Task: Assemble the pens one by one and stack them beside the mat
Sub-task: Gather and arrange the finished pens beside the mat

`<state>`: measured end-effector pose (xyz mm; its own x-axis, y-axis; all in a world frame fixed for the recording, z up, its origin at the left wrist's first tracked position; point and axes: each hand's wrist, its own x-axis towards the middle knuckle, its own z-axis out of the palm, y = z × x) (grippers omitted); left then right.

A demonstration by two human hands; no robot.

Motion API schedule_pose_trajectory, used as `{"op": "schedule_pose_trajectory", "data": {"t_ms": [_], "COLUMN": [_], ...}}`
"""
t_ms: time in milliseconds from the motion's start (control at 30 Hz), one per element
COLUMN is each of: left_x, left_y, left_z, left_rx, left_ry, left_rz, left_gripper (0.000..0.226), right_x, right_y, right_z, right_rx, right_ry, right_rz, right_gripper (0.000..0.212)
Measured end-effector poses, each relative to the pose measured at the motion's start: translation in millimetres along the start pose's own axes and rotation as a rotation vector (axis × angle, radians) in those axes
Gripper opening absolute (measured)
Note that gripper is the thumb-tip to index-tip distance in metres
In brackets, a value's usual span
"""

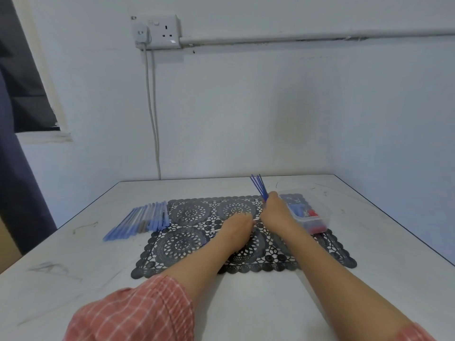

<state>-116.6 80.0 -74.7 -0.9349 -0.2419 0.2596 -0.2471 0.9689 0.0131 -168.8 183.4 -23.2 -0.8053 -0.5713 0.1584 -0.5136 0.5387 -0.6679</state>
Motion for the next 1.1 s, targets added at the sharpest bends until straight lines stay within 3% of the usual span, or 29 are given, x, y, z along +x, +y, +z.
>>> {"op": "schedule_pose_trajectory", "data": {"t_ms": [200,367,533,633,833,1100], "left_x": [-4,11,58,83,114,128], "left_y": [4,6,19,31,44,64], "left_z": [-1,-20,-63,-84,-82,-46], "left_rx": [-0.069,-0.553,-1.319,-1.590,-1.757,-1.863], "left_ry": [0.040,0.134,0.237,0.314,0.489,0.369], "left_rz": [0.000,-0.181,-0.403,-0.385,-0.376,-0.380], "left_gripper": [0.023,0.042,0.026,0.027,0.028,0.016], "right_x": [15,26,34,37,37,41], "right_y": [12,29,53,62,69,76], "right_z": [-15,-39,-57,-60,-59,-58], "right_rx": [0.431,0.691,0.670,0.672,0.632,0.253], "right_ry": [0.121,0.216,0.358,0.364,0.353,0.405], "right_rz": [0.000,0.055,0.105,0.125,0.143,0.050], "right_gripper": [0.031,0.035,0.032,0.031,0.029,0.027]}}
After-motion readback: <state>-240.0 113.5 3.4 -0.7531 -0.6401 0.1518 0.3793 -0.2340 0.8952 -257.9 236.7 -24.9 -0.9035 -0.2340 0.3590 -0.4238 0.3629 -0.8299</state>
